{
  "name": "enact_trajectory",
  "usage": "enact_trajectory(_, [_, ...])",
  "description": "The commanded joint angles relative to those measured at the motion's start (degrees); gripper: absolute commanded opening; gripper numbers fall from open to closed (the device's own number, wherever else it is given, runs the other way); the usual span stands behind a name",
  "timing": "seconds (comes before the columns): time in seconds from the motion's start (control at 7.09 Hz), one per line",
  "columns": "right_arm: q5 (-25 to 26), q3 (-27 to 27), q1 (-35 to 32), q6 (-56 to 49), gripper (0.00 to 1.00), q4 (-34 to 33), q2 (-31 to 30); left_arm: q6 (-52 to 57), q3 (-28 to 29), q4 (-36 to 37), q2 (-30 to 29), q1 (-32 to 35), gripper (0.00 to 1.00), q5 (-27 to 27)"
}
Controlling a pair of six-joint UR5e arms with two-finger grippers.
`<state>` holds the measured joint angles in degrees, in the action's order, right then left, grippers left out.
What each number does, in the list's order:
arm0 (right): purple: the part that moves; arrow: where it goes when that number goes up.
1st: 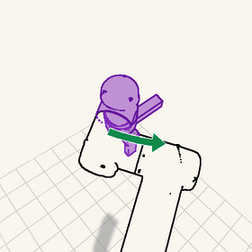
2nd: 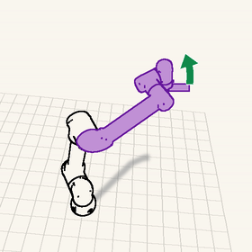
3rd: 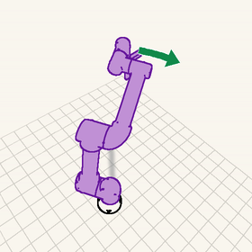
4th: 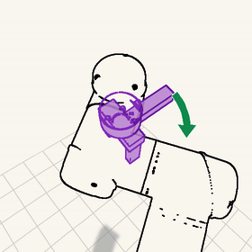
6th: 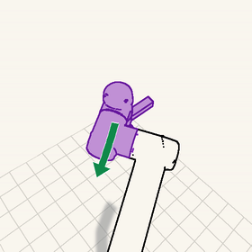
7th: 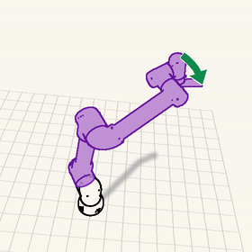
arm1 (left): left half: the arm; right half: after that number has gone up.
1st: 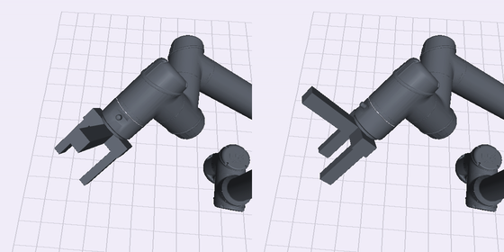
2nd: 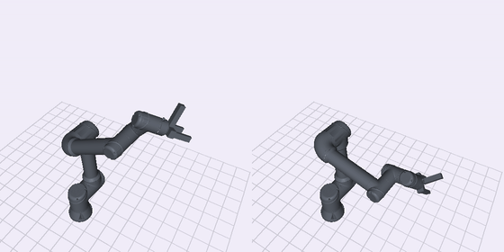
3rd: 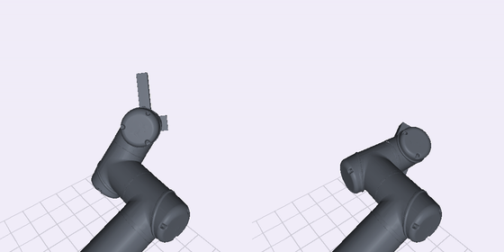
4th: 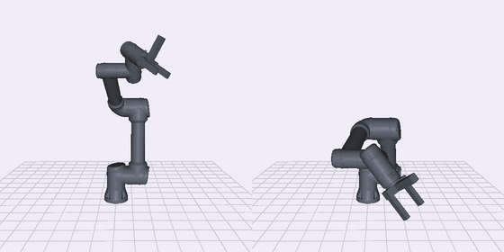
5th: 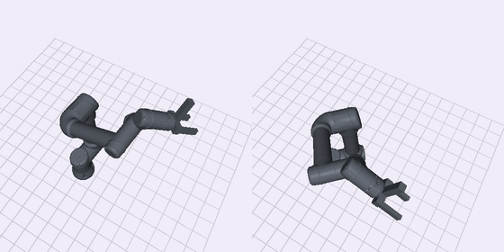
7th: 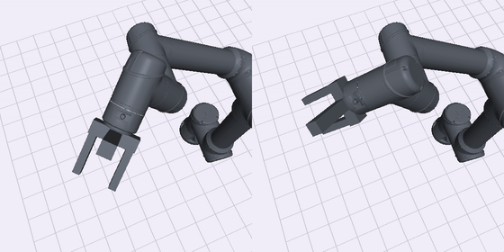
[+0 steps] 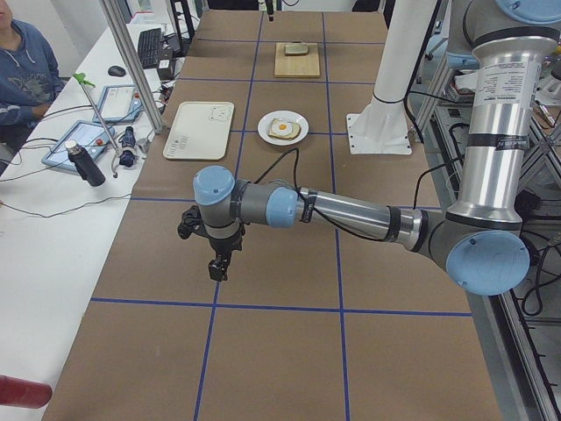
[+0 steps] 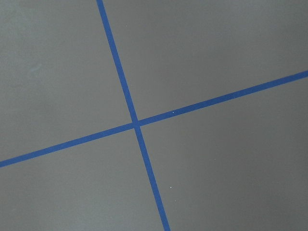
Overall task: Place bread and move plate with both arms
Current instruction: 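Lower the right gripper toward the bread slice on the wooden board, then close the right gripper on the bread slice's edge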
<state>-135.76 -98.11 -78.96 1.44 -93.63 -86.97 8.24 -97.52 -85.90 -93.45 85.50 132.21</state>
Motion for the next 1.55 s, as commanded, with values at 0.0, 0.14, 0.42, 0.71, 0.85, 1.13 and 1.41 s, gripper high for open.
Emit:
enact_trajectory(0.0, [1.4,-0.8,0.9,0.2,1.00,0.6,-0.1,-0.2,0.0,0.0,0.0,-0.1,0.99,0.0])
enact_trajectory(0.14, [1.4,-0.8,1.3,0.3,1.00,0.6,-0.6,-0.3,0.0,0.0,0.1,-0.1,0.99,0.1])
enact_trajectory(0.42, [1.4,-0.8,2.8,0.3,1.00,4.6,-5.5,-0.2,0.1,0.0,0.7,-0.2,0.99,0.1])
enact_trajectory(0.71, [1.5,-0.3,4.0,1.5,1.00,15.0,-11.4,-0.2,0.0,0.0,0.7,-0.2,0.99,0.2])
enact_trajectory(0.85, [1.3,-0.3,6.3,6.6,1.00,16.7,-11.6,-0.3,0.0,-0.1,0.7,-0.2,0.99,0.2])
enact_trajectory(1.13, [1.1,0.1,10.1,17.0,1.00,21.2,-12.5,-0.2,0.0,-0.1,0.7,-0.1,0.99,0.2])
enact_trajectory(1.41, [0.9,3.3,11.9,19.7,0.99,21.1,-12.6,-0.3,0.0,-0.1,0.8,-0.1,0.99,0.2])
